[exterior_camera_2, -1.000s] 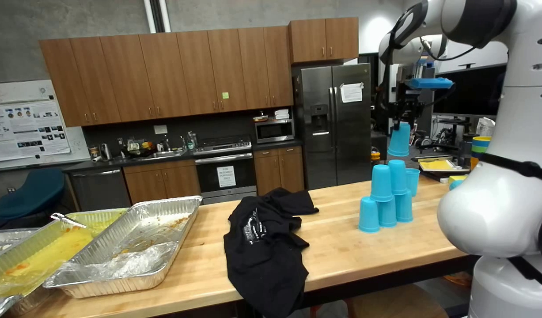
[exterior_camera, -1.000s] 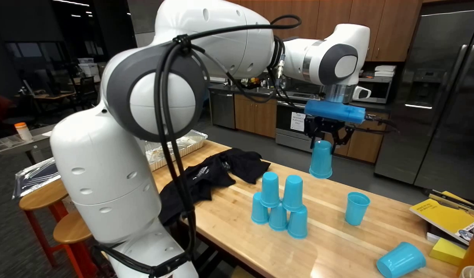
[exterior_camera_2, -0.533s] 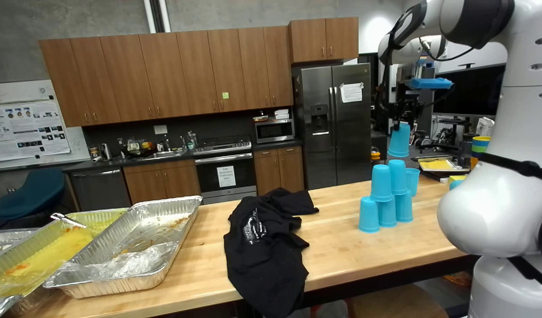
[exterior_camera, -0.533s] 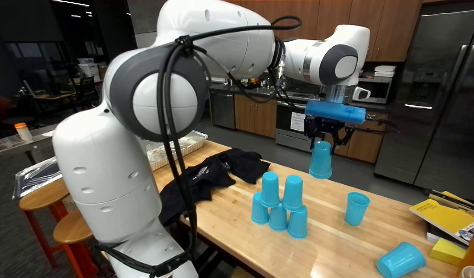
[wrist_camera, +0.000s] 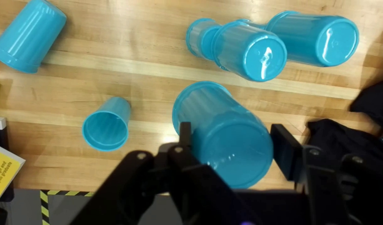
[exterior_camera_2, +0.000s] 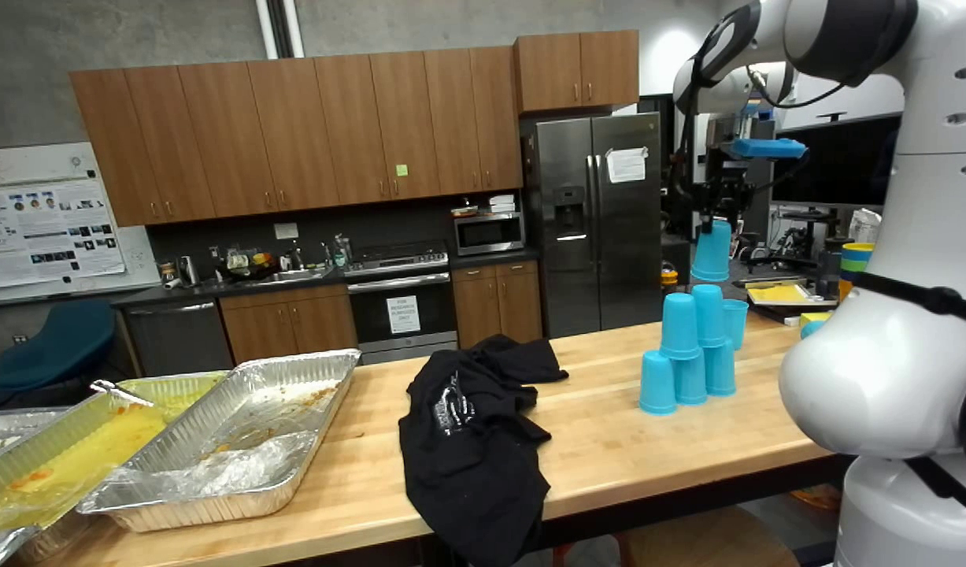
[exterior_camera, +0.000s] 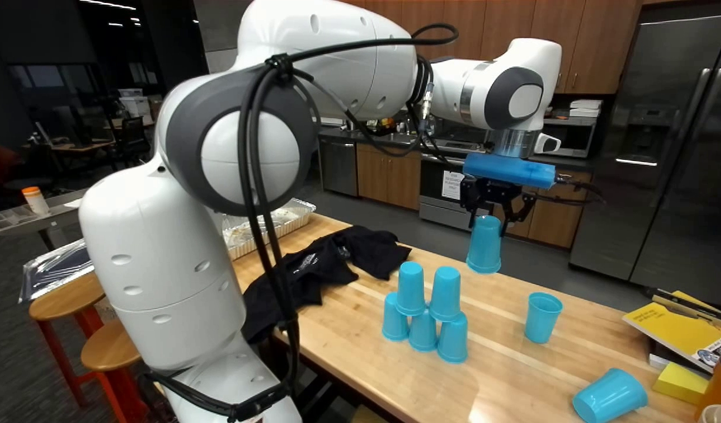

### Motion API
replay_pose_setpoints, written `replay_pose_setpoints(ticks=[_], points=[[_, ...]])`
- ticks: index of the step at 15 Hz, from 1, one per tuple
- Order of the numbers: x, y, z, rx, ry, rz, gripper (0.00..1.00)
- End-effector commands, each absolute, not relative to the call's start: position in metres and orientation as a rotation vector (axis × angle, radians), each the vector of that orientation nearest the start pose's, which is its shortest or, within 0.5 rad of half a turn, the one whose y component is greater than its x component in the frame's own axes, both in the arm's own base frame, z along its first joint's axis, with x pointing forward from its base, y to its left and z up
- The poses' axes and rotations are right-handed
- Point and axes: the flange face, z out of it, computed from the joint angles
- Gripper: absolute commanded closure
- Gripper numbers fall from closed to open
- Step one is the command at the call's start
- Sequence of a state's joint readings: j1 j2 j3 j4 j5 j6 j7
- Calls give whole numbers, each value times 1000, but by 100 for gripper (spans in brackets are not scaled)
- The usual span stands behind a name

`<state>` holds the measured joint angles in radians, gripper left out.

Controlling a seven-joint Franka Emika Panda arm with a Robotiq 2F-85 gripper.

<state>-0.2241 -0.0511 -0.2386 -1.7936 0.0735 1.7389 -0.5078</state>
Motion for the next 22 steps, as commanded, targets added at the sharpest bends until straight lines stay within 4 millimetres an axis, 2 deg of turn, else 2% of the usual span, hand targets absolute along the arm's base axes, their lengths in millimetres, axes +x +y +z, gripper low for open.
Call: replay_pose_setpoints(ticks=[1, 5, 8, 16, 22], points=[[479, -232, 589, -3039, -166, -60, 62], [473, -225, 613, -3033, -248, -58, 62], [472, -219, 622, -3037, -291, -63, 62], [480, -187, 610, -3031, -388, -18, 62], [480, -182, 606, -3055, -403, 11, 62]])
